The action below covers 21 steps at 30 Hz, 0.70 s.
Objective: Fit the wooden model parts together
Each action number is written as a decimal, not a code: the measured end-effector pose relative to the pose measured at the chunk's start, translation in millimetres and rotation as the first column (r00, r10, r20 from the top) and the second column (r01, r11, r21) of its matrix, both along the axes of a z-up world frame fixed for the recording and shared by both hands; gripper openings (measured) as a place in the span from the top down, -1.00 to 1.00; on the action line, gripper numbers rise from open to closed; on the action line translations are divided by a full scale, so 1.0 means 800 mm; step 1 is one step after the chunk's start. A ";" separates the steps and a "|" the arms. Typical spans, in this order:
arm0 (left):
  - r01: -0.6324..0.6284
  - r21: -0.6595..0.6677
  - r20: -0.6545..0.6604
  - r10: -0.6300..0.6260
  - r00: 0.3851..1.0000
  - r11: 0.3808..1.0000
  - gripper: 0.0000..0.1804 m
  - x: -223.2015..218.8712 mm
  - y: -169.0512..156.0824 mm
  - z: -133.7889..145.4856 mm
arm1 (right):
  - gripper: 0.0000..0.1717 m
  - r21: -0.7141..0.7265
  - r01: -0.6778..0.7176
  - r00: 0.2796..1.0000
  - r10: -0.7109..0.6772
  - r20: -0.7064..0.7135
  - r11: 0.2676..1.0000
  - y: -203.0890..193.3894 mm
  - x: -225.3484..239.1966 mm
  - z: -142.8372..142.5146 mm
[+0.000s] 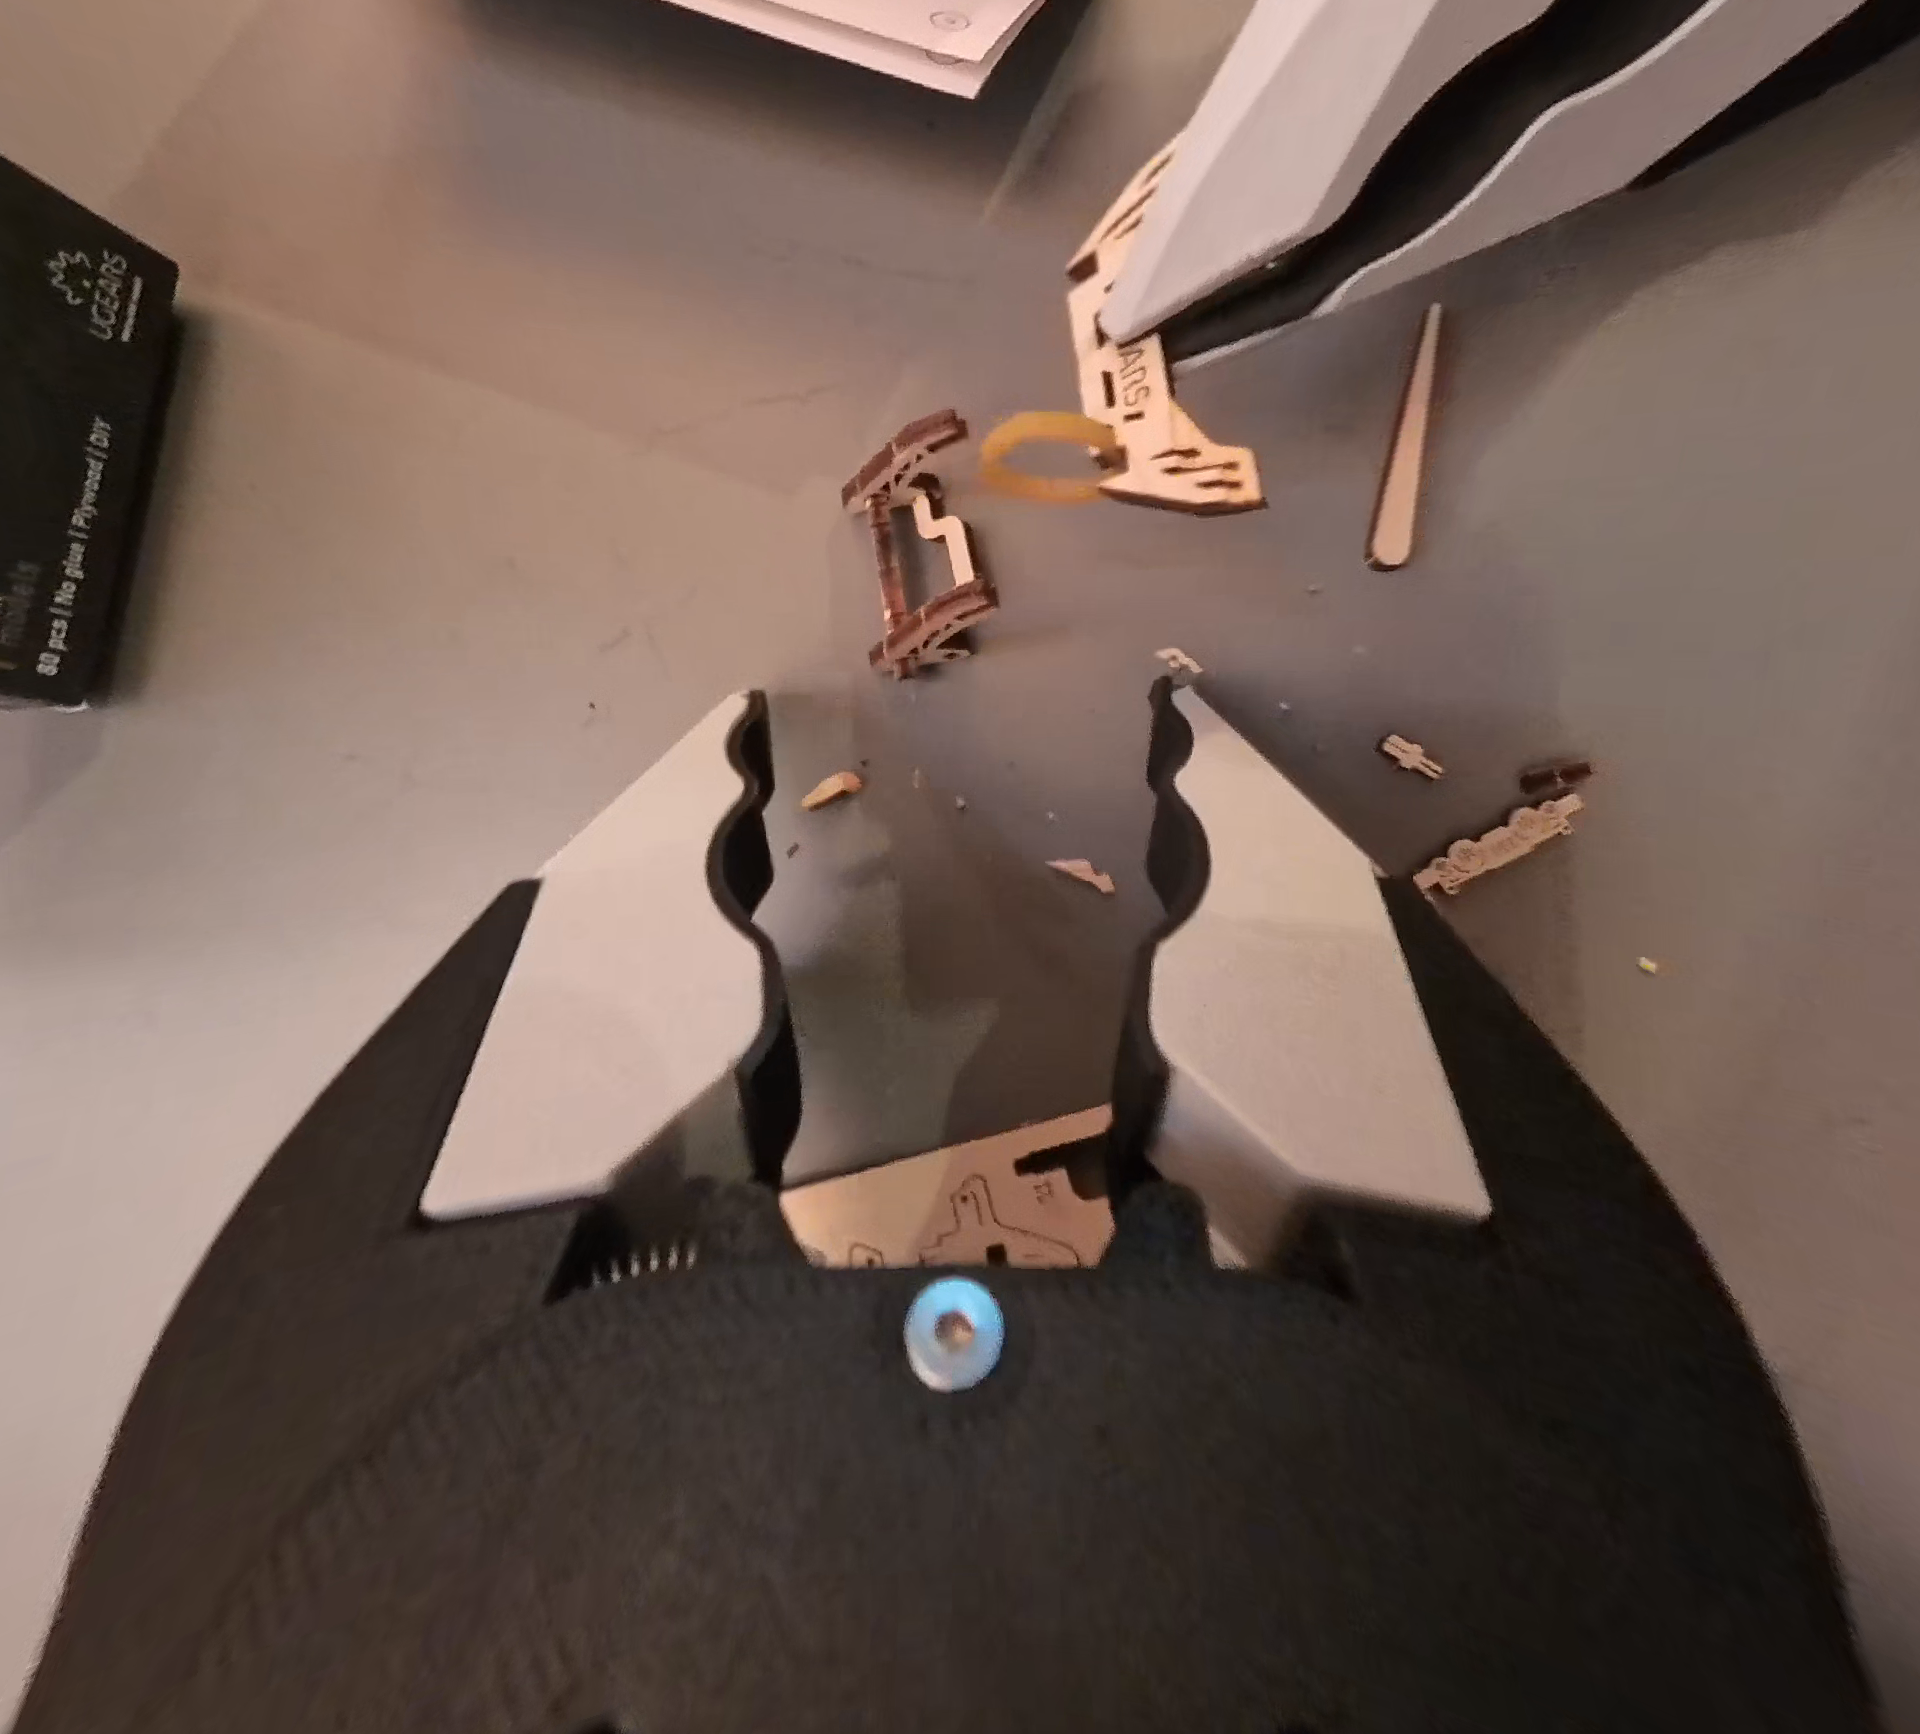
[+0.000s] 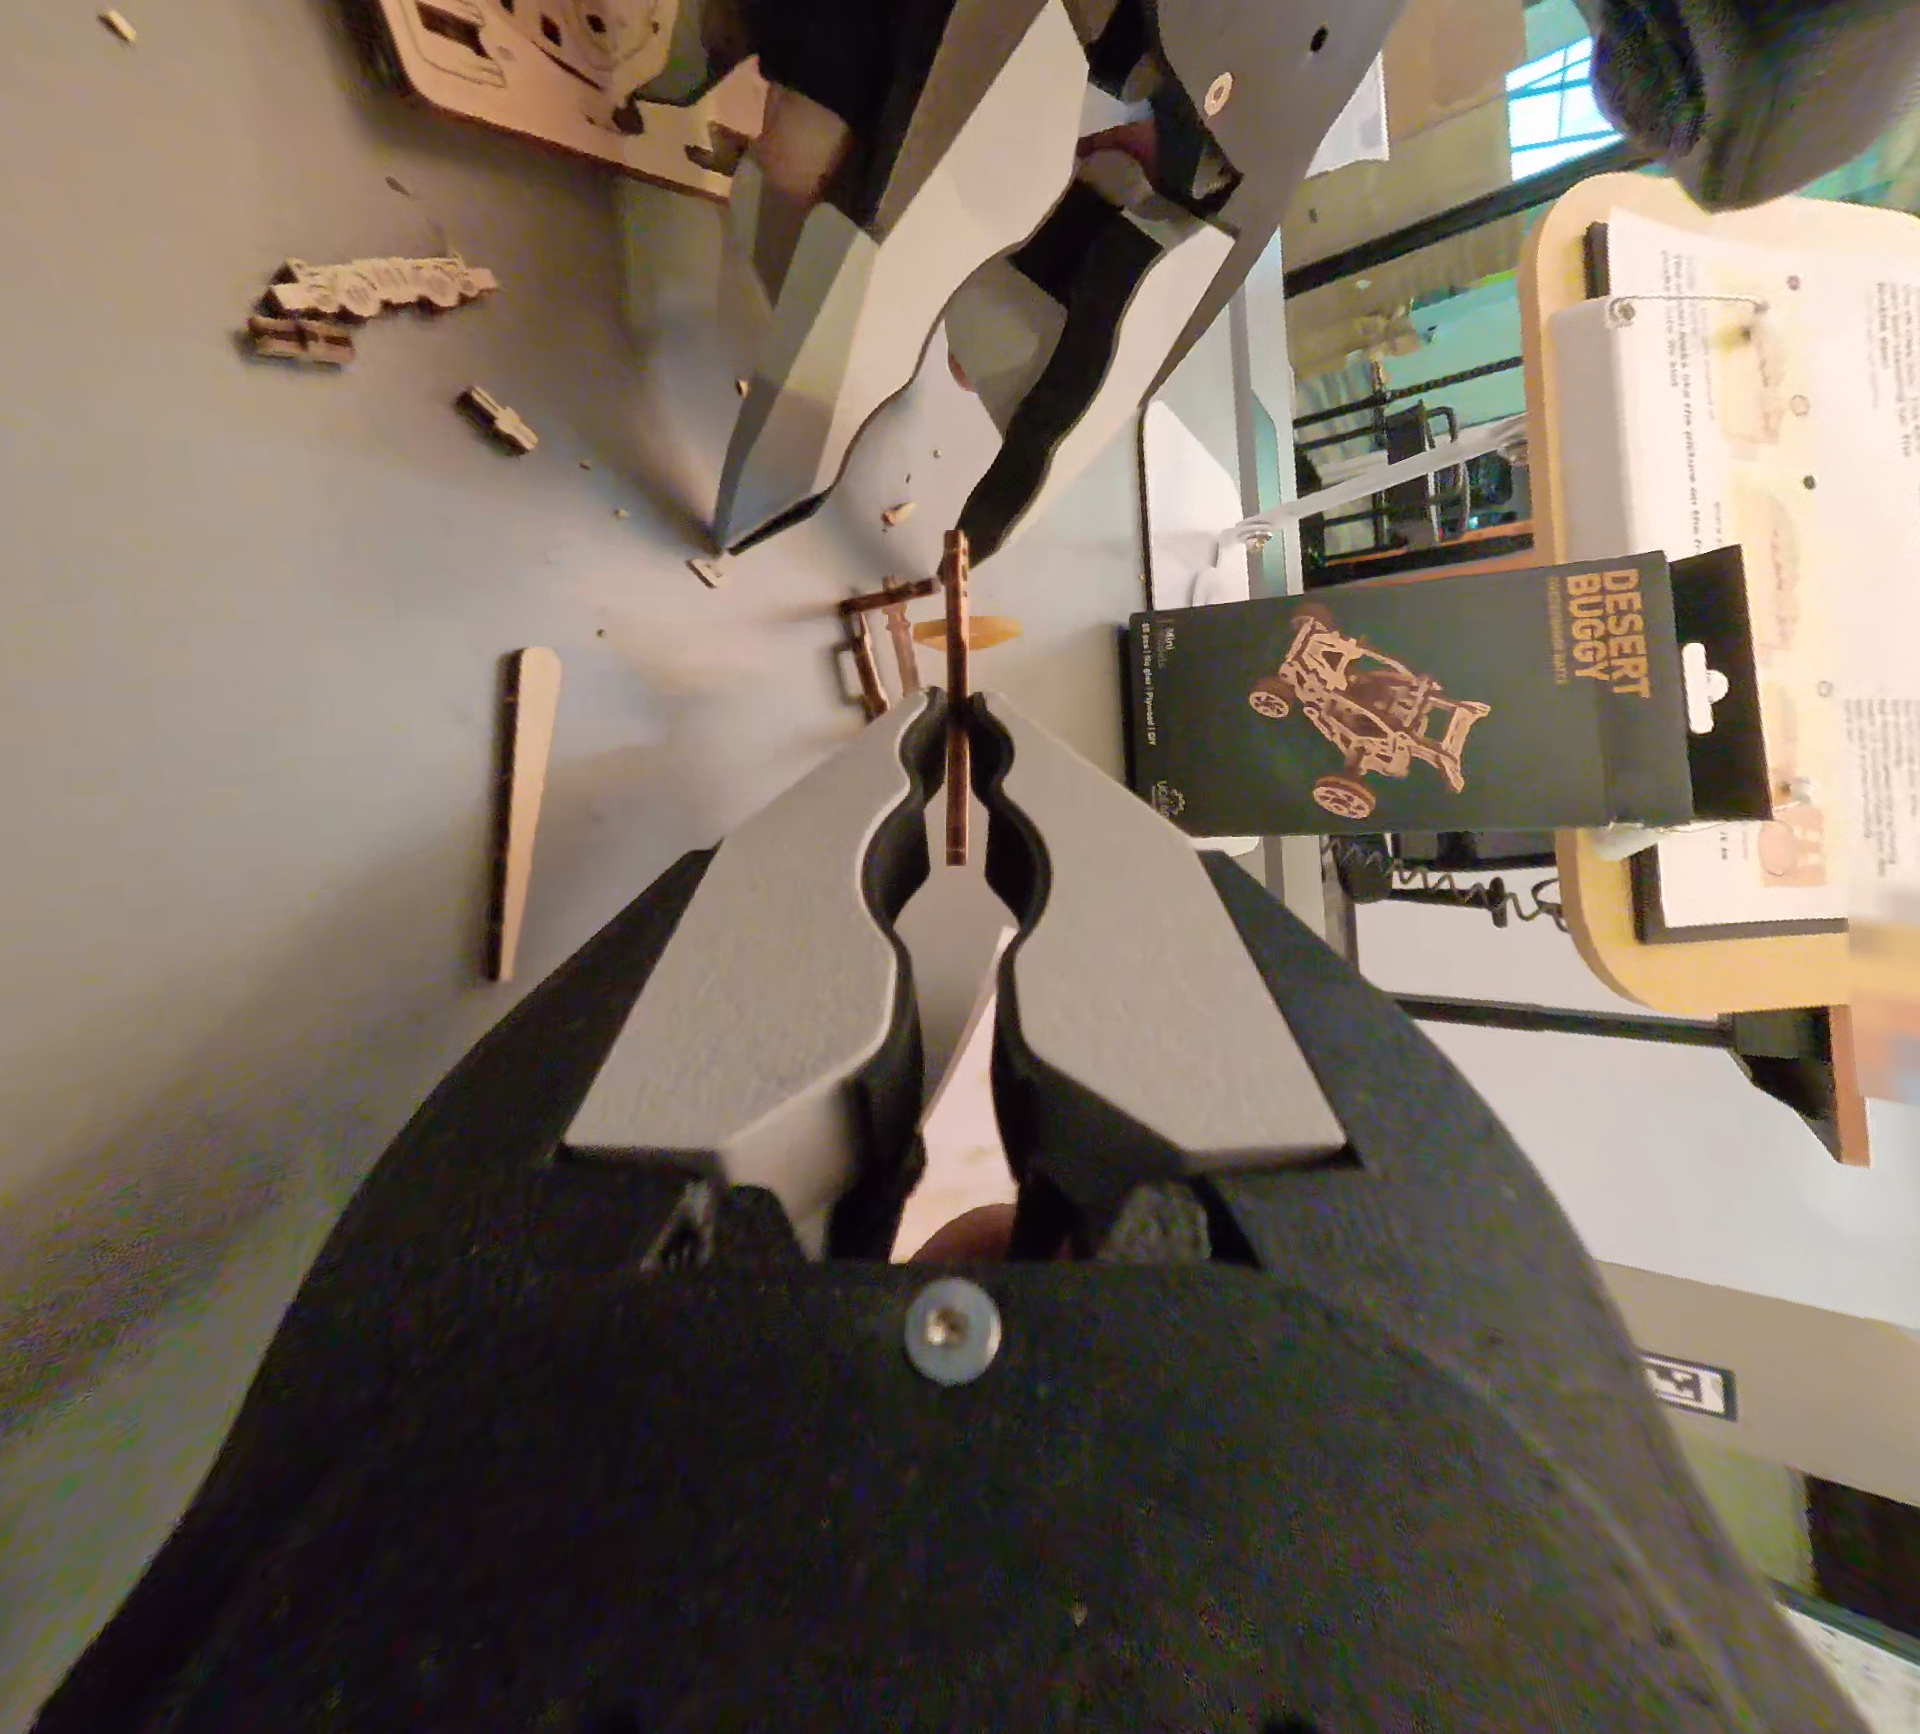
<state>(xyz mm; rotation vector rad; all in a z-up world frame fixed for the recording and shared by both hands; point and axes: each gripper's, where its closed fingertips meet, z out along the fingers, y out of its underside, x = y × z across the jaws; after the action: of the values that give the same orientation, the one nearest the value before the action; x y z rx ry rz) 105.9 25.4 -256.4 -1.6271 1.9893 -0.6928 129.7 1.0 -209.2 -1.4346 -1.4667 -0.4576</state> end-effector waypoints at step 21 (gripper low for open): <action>-0.204 0.014 0.015 0.204 0.979 0.979 0.10 -0.034 0.007 0.019 | 0.99 0.059 -0.035 0.995 0.040 -0.095 0.998 -0.010 0.000 -0.001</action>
<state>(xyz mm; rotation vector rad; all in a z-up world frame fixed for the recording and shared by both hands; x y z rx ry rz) 78.3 30.9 -241.2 -1.7810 1.7816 -0.6064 129.3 -6.7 -210.0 -1.3635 -1.3908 -0.3990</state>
